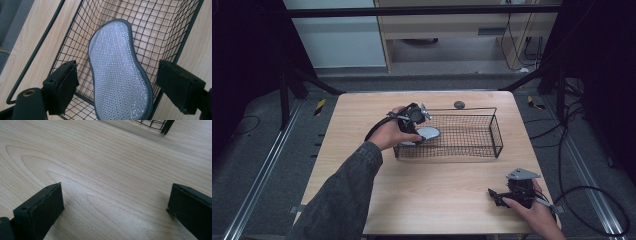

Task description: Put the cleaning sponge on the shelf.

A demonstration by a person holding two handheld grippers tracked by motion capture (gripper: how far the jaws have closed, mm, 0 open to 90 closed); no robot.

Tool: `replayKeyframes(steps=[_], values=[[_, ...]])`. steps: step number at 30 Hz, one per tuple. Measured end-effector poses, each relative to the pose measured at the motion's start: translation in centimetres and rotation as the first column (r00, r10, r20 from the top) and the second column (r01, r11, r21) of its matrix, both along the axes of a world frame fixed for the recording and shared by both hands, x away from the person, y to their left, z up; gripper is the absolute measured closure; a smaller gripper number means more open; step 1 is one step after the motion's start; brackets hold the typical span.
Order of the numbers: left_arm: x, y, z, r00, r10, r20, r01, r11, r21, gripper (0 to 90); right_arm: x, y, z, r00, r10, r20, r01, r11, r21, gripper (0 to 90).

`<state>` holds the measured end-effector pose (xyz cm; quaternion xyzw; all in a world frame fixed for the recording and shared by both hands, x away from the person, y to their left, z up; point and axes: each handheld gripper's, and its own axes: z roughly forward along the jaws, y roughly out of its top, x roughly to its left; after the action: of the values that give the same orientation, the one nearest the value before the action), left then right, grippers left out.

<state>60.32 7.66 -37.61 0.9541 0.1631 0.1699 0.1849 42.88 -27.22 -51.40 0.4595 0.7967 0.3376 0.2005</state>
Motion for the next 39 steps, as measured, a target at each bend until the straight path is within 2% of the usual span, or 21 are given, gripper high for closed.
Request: replayKeyframes(steps=[6,22,30,39], values=[[0.0,-0.2,-0.2,1.0,-0.002,0.001,0.002,1.0,0.004,17.3,0.0,0.0,0.0,1.0,0.001,0.0,-0.001,1.0,0.0,0.4],[-2.0,0.4,0.6,0.9995,-0.001,0.033,0.003,0.999,-0.045,24.2,0.0,0.0,0.0,1.0,0.002,0.0,-0.002,1.0,-0.002,0.4],[-3.1,1.0,1.3,0.9989,0.001,0.047,0.002,0.997,-0.078,30.2,0.0,0.0,0.0,1.0,0.0,-0.001,0.0,1.0,0.001,0.4],[-4.7,1.3,1.8,0.9971,0.003,0.077,0.008,0.9902,-0.14,33.8,0.0,0.0,0.0,1.0,0.002,0.0,-0.002,1.0,0.0,0.4]])
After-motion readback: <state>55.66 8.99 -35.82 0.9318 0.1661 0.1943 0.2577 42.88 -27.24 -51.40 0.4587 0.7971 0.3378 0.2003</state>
